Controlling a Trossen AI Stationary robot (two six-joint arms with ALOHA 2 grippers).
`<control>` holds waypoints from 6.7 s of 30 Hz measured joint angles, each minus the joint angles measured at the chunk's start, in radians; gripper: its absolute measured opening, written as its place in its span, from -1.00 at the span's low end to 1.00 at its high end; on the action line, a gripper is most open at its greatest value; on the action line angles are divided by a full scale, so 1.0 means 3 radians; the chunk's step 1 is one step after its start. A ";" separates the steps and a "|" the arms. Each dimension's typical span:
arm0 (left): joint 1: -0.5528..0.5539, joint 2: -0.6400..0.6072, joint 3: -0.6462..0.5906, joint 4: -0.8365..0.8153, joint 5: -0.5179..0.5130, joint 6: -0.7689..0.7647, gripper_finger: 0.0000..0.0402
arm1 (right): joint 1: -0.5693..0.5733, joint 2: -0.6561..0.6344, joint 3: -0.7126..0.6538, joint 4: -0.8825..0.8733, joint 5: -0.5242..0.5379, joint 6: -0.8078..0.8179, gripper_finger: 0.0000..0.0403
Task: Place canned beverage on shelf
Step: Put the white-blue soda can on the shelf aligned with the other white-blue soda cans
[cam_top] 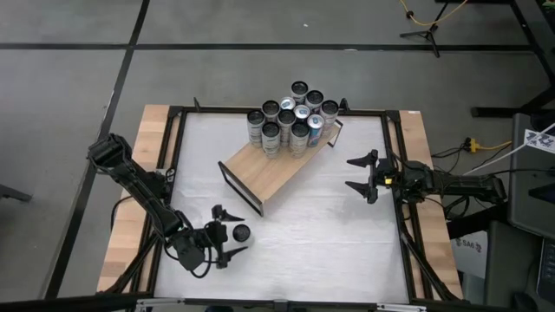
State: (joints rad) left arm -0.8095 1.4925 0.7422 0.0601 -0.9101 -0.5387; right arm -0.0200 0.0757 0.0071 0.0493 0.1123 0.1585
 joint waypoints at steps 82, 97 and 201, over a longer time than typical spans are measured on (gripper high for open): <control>0.0777 -0.0117 0.1314 -0.0539 0.1212 0.1095 0.20 | 0.0000 -0.0001 0.0000 -0.0001 0.0000 0.0000 0.93; 0.1690 -0.0123 0.2233 -0.1208 0.2127 0.1902 0.20 | 0.0000 -0.0001 0.0000 -0.0001 0.0000 0.0000 0.93; 0.2654 -0.0042 0.1779 -0.0810 0.1763 0.2005 0.63 | 0.0000 -0.0001 0.0000 -0.0003 0.0000 0.0000 0.93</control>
State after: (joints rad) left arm -0.0132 1.4799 1.2758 -0.1831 -0.3813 0.0628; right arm -0.0200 0.0753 0.0071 0.0483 0.1123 0.1585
